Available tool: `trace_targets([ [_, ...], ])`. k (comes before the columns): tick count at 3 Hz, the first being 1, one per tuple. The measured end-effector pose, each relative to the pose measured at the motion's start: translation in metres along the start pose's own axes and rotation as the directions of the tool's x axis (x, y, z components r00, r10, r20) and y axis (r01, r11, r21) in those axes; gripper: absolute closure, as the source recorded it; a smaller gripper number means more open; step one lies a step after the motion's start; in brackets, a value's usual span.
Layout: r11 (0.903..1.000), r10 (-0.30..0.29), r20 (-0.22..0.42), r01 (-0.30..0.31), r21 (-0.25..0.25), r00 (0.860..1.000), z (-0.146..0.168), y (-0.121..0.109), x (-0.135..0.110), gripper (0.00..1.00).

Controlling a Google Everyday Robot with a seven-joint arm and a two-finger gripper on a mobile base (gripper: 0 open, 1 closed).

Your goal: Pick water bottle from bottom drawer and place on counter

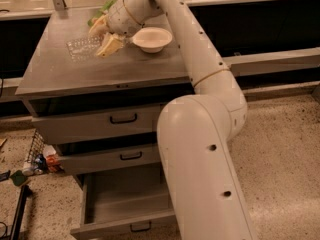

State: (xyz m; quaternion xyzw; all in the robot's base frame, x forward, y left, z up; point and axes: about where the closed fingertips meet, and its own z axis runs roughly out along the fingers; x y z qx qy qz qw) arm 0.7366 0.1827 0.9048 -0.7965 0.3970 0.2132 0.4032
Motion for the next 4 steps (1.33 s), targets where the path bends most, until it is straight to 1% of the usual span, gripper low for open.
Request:
trace_targets([
  [1,0.9988,0.038,0.037,-0.039,0.029,0.999,-0.002,-0.012,0.005,0.02],
  [2,0.9981,0.056,0.047,-0.057,0.022,0.997,0.003,-0.013,0.008,0.00],
  [3,0.9934,0.074,0.075,-0.080,0.081,0.994,-0.023,-0.018,0.011,0.00],
  [4,0.9709,0.125,0.038,-0.130,0.201,0.991,-0.101,-0.018,0.019,0.00],
])
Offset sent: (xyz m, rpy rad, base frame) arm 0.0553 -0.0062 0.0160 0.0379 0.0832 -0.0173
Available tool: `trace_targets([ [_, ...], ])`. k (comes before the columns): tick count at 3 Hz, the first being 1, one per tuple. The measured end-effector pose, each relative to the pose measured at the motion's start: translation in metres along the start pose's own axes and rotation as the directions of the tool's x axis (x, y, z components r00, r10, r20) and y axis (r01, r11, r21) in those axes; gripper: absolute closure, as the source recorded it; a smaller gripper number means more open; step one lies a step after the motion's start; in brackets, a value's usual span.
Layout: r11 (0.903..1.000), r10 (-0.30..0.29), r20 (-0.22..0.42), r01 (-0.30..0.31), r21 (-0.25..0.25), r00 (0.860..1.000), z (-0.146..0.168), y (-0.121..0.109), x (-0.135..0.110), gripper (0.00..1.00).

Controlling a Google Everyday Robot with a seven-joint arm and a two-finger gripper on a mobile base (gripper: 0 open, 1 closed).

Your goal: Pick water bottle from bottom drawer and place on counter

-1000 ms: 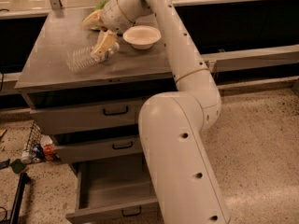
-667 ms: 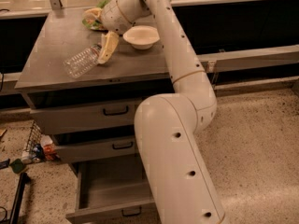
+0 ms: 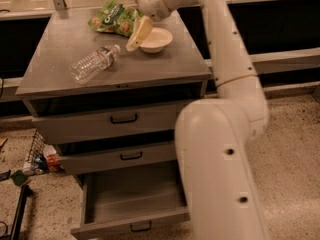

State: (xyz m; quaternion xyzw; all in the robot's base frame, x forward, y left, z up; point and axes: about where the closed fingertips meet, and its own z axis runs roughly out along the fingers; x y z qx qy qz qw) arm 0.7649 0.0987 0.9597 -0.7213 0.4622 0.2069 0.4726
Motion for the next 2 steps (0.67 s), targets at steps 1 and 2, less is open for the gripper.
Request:
trace_targets([
  [1,0.9962,0.024,-0.026,-0.021,0.084,0.999,-0.053,0.001,-0.003,0.00],
  [2,0.9976,0.045,-0.034,-0.043,0.055,0.998,-0.043,0.015,0.005,0.00],
])
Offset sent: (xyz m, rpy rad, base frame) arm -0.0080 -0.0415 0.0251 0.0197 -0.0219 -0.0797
